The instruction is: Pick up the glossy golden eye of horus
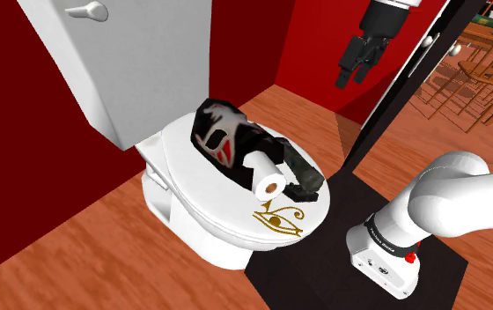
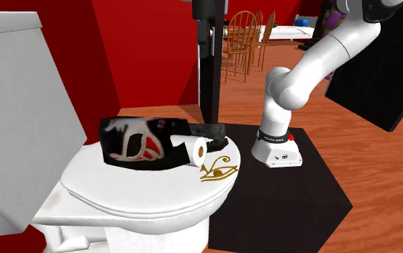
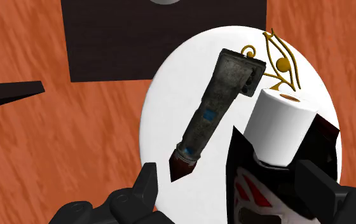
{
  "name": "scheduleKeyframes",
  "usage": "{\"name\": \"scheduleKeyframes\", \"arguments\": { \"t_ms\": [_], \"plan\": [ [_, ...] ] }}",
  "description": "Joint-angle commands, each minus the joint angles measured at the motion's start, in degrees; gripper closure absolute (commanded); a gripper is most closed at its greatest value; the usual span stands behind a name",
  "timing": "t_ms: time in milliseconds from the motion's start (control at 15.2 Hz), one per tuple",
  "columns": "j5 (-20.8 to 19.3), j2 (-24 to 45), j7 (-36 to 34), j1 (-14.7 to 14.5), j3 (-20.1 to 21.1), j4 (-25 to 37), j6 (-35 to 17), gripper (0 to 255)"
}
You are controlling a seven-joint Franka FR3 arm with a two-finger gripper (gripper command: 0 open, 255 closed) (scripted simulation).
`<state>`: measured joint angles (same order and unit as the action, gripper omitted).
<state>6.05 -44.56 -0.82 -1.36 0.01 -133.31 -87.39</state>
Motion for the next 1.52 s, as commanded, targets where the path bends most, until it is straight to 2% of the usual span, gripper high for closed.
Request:
{"name": "scheduleKeyframes", "arguments": {
  "t_ms": [0,792,1122,1452],
  "plan": [
    [0.00,0.00,0.00,0.00,0.00,0.00,0.00,0],
    [6.75,-4.63,-5.67,-6.70,12.44,-19.72,-16.67,0],
    [10.55,-2.70,-8.42,-10.44,18.69,-25.56,-25.00,0],
    [14.42,2.59,-11.52,-14.03,25.65,-29.58,-34.74,0]
  ]
}}
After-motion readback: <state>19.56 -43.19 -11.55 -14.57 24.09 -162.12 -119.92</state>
